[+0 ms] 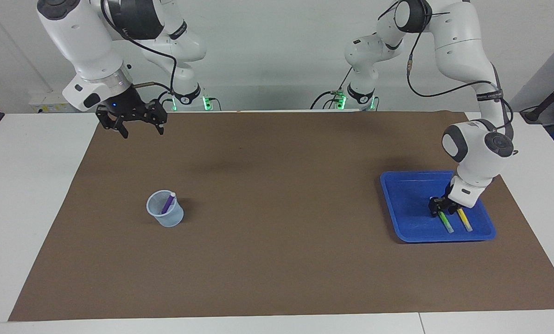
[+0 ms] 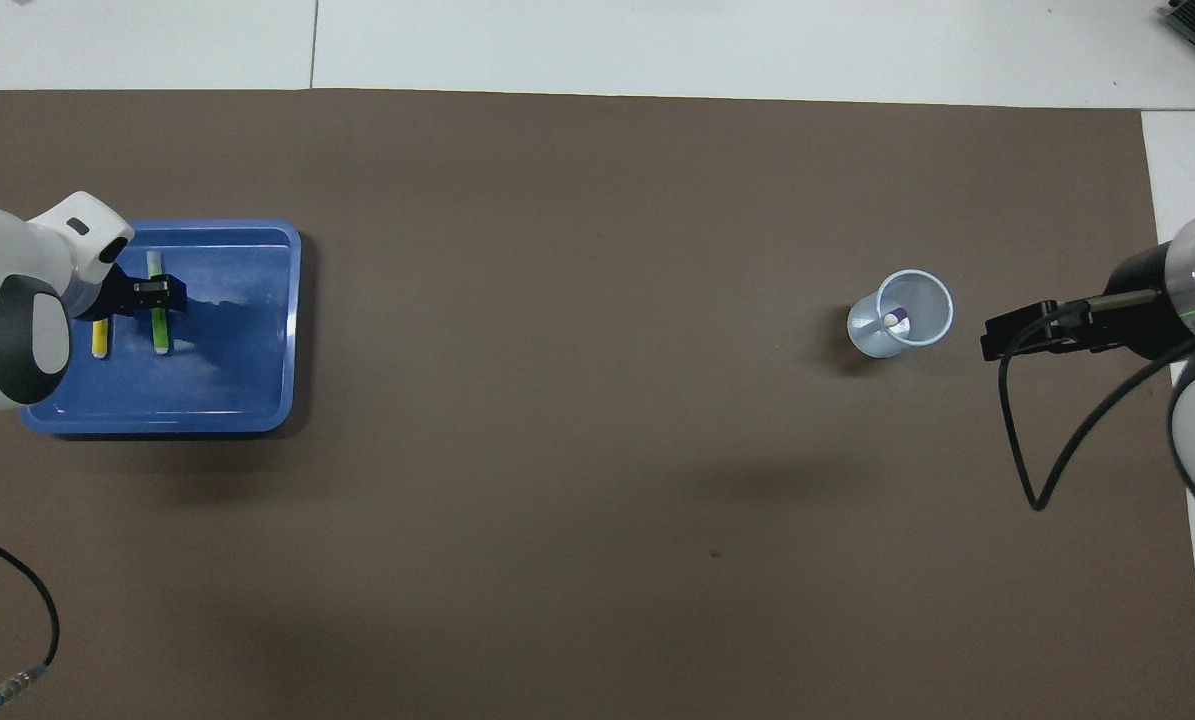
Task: Transfer and insert pens with both arms
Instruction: 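Lower the left gripper and grasp the green pen in the tray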
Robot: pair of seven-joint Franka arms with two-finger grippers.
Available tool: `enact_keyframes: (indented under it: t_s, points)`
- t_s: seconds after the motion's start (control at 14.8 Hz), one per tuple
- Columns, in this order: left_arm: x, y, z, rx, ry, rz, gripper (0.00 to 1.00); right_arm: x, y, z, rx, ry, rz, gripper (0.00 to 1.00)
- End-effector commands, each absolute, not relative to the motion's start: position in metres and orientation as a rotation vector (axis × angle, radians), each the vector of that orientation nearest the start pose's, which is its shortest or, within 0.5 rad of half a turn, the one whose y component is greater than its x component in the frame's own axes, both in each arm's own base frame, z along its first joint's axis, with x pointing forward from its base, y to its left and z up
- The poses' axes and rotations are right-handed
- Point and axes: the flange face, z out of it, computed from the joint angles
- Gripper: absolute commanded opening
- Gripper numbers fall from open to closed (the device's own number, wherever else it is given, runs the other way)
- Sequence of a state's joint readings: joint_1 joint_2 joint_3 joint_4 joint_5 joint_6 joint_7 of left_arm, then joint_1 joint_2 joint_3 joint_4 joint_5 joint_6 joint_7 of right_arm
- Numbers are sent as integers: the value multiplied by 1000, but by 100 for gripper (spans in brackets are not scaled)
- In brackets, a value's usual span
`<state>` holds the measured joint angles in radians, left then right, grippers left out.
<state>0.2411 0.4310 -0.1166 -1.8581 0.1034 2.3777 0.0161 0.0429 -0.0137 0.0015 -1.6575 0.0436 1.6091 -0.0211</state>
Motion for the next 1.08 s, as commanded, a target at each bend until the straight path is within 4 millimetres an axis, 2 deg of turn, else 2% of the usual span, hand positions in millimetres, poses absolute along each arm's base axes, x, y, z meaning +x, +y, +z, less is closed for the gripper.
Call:
enact_keyframes:
  t_s: [0.0,0.13,0.2,0.34,0.54,0.81,0.94,1.01]
  points:
    - [632,87,298,-3091,-67,-164,65,546,27,594,-3089,-74,65,100]
    - [632,87,297,-3092,-73,-164,53,546,27,594,-3092,-74,65,100]
    - [632,87,297,-3091,-72,-164,39,544,27,590,-3093,-76,72,100]
    - [632,86,297,-3091,-69,-162,20,541,25,587,-3105,-122,79,100]
    - [631,86,297,-3092,-67,-157,0,541,21,586,-3104,-125,78,100]
    - [633,88,301,-3091,-72,-142,0,541,20,586,-3102,-125,85,100]
    - [639,88,310,-3093,-76,-116,0,541,20,586,-3104,-123,78,100]
    - [644,89,321,-3097,-86,-98,0,541,23,586,-3102,-129,81,100]
